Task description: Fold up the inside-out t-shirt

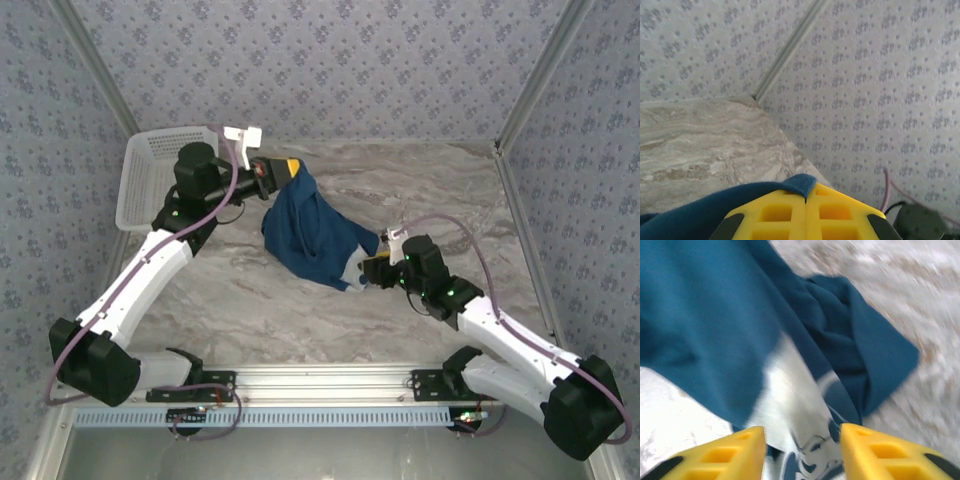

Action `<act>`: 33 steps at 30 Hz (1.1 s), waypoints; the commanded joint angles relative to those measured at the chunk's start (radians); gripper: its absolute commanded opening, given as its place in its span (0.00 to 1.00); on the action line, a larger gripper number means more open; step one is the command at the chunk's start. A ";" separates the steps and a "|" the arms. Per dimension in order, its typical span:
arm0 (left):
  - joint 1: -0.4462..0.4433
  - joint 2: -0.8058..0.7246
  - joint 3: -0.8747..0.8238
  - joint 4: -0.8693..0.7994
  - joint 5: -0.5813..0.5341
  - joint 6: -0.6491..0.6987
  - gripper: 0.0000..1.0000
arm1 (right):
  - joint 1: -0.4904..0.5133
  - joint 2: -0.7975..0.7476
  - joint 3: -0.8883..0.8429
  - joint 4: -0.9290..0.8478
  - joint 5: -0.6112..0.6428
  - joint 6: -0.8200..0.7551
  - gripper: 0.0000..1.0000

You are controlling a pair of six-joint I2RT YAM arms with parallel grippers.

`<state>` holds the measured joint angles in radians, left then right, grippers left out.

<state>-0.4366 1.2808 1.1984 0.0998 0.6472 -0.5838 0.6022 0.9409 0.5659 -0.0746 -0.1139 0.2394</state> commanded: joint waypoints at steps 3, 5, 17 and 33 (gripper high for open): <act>-0.037 0.008 0.045 -0.045 0.061 0.090 0.00 | 0.019 0.015 0.156 0.116 -0.242 -0.186 0.60; -0.039 0.009 0.046 -0.052 0.066 0.095 0.00 | 0.019 0.064 0.206 0.136 -0.274 -0.216 0.62; -0.048 0.028 0.053 -0.075 0.070 0.105 0.00 | 0.019 0.279 0.392 0.299 -0.361 -0.225 0.56; -0.052 0.130 0.140 -0.347 -0.335 0.181 0.28 | -0.055 0.280 0.486 0.084 -0.058 0.077 0.00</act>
<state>-0.4843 1.3972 1.2945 -0.1104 0.5175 -0.4549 0.5926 1.2453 1.0023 0.1169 -0.3092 0.1490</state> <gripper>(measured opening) 0.211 0.065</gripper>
